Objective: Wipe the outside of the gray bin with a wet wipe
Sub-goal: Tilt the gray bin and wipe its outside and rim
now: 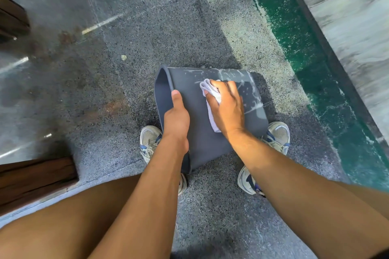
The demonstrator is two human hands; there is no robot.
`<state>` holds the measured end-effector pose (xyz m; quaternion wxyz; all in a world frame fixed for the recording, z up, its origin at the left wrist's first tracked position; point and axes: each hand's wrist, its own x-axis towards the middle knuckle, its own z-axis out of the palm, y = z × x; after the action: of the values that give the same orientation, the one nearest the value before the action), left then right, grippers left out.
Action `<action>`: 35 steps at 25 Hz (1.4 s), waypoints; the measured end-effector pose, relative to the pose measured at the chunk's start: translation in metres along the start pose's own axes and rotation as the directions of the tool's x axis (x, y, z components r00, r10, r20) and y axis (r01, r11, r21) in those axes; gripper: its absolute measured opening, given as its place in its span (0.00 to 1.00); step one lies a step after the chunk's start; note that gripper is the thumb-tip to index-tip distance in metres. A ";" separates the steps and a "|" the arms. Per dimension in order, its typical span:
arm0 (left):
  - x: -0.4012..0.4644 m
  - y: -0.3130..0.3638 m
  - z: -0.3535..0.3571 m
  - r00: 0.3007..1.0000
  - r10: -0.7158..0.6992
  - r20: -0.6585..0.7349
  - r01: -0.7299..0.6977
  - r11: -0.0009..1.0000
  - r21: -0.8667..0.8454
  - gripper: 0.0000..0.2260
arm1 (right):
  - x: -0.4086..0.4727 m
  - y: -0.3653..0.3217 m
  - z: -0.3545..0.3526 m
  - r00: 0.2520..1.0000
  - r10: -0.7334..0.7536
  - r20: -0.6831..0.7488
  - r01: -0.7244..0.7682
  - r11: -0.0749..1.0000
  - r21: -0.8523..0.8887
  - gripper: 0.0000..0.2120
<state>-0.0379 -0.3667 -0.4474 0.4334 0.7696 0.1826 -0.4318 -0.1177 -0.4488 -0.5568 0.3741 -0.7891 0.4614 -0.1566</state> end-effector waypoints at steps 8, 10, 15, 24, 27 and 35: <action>0.013 -0.005 -0.008 1.000 0.011 -0.006 -0.011 1.000 0.015 0.34 | 0.025 0.038 -0.004 0.997 -0.008 -0.071 -0.001 0.992 -0.130 0.16; 0.016 -0.006 -0.008 0.999 0.035 -0.010 -0.035 0.999 0.022 0.33 | 0.031 0.048 -0.008 0.994 -0.016 -0.112 -0.004 0.984 -0.180 0.15; 0.021 -0.008 -0.011 0.996 0.074 -0.042 -0.071 0.994 0.077 0.25 | 0.042 0.069 -0.016 0.992 0.019 -0.127 -0.049 0.972 -0.231 0.16; 0.031 -0.016 -0.017 0.992 0.086 -0.094 -0.071 0.986 0.150 0.26 | 0.059 0.092 -0.031 0.987 0.129 -0.093 -0.140 0.984 -0.112 0.18; 0.038 -0.019 -0.021 0.992 0.078 -0.099 -0.061 0.984 0.165 0.27 | 0.064 0.096 -0.036 0.986 0.150 -0.071 -0.156 0.984 -0.083 0.18; 0.049 -0.025 -0.026 0.979 0.093 -0.179 -0.052 0.974 0.220 0.31 | 0.078 0.112 -0.040 0.974 0.220 -0.053 -0.223 0.973 -0.062 0.17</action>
<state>-0.0142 -0.3356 -0.4938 0.3443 0.8554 0.1469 -0.3579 -0.1683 -0.5656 -0.6198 0.3518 -0.7412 0.5598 -0.1162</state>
